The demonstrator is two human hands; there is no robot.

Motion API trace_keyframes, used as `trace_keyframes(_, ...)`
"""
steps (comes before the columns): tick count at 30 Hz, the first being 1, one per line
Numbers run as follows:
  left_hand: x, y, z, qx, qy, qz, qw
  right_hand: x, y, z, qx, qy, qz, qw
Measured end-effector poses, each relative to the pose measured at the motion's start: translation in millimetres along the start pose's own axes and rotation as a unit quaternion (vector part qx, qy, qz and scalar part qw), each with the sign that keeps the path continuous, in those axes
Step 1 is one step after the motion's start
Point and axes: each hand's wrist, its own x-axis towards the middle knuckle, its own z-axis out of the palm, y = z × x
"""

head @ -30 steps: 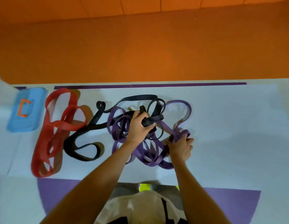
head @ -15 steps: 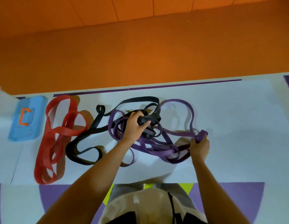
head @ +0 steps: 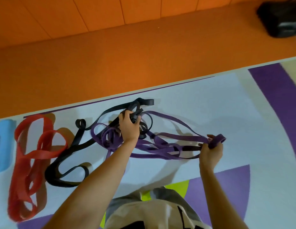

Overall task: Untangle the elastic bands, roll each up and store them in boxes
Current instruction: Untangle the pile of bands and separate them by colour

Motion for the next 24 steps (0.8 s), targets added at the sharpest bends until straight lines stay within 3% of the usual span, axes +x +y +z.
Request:
trace_keyframes(3,1,-11,4,0.131,-0.127,-0.002,0.983,-3,1,-4,-0.022,-0.034,-0.053,0.998)
trace_keyframes(6,-1,-19,7,0.322,-0.248,0.043,0.913,-3,-1,4,-0.106,-0.136,-0.111,0.979)
trace_keyframes(10,1,-27,-2,0.361,-0.289,0.067,0.884,-1,-15,40,-0.215,-0.340,-0.128,0.906)
trace_keyframes(12,2,-31,-12,0.365,-0.309,0.066,0.876,-4,-21,62,-0.291,-0.394,-0.130,0.862)
trace_keyframes(15,1,-36,-29,0.345,-0.332,0.046,0.877,-16,-26,89,-0.408,-0.406,-0.100,0.812)
trace_keyframes(19,0,-43,-46,0.343,-0.338,0.043,0.876,-41,-20,112,-0.490,-0.379,-0.155,0.769)
trace_keyframes(24,1,-46,-50,0.337,-0.310,0.053,0.887,-50,-6,110,-0.503,-0.288,-0.246,0.777)
